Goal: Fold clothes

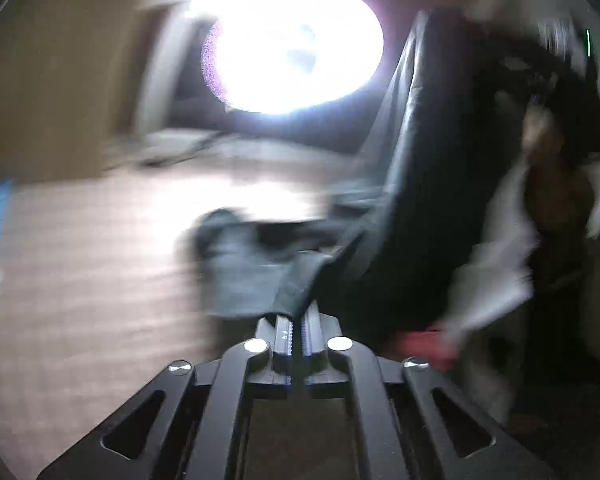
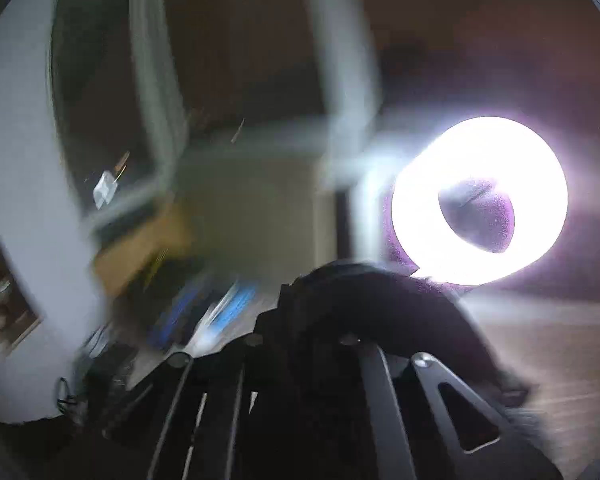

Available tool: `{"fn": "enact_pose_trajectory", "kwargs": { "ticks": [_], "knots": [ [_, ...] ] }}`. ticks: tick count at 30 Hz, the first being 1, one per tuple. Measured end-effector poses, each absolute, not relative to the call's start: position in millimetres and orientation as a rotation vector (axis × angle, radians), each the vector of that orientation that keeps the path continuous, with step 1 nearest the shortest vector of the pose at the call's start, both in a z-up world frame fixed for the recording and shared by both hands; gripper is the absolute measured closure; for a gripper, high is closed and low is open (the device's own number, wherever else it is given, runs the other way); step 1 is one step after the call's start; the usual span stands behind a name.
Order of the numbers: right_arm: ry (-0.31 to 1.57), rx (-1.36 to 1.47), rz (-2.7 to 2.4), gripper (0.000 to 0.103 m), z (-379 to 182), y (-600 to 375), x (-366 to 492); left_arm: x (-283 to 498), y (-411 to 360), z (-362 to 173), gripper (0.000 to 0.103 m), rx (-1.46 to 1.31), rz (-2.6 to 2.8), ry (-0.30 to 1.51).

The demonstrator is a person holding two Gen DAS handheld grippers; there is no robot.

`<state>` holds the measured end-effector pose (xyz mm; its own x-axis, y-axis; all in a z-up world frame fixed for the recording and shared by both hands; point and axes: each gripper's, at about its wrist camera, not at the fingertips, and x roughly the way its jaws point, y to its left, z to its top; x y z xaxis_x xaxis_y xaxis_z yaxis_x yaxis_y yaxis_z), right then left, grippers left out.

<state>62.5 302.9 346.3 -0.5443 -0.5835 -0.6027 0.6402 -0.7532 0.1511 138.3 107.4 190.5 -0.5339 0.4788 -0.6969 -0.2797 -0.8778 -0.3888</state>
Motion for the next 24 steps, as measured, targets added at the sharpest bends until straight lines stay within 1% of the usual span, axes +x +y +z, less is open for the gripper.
{"fn": "enact_pose_trajectory", "kwargs": {
  "ticks": [1,2,3,4,6,8,9,10,12,15,17,20,21,24],
  "knots": [
    [0.183,0.974,-2.226,0.092,322,272,44,137,93,173,0.096,-1.268,2.478,-0.306],
    [0.253,1.101,-2.171,0.092,299,241,26,137,77,155,0.098,-1.354,2.535,-0.306],
    [0.284,1.171,-2.129,0.092,281,224,16,139,62,141,0.099,-1.418,2.565,-0.331],
    [0.272,1.178,-2.107,0.090,271,223,15,142,49,133,0.099,-1.455,2.573,-0.376],
    [0.211,1.154,-2.100,0.081,262,240,18,149,27,119,0.099,-1.512,2.587,-0.453],
    [0.124,1.126,-2.159,0.056,252,281,23,154,24,123,0.098,-1.499,2.601,-0.460],
    [0.091,1.118,-2.195,0.052,245,301,26,154,25,129,0.093,-1.488,2.592,-0.454],
    [0.063,1.127,-2.235,0.051,234,322,30,152,29,134,0.090,-1.473,2.577,-0.448],
    [-0.015,1.188,-2.278,0.051,206,367,35,145,50,137,0.077,-1.443,2.508,-0.417],
    [-0.171,1.321,-2.289,0.051,160,419,42,140,91,139,0.068,-1.411,2.394,-0.345],
    [-0.271,1.392,-2.271,0.051,132,444,45,140,128,134,0.065,-1.409,2.297,-0.305],
    [-0.352,1.421,-2.238,0.051,106,451,42,143,186,119,0.059,-1.452,2.142,-0.248],
    [-0.379,1.431,-2.227,0.051,97,454,42,145,205,114,0.058,-1.467,2.092,-0.230],
    [-0.361,1.421,-2.168,0.051,84,435,28,160,253,97,0.058,-1.520,1.970,-0.137]
  ]
}}
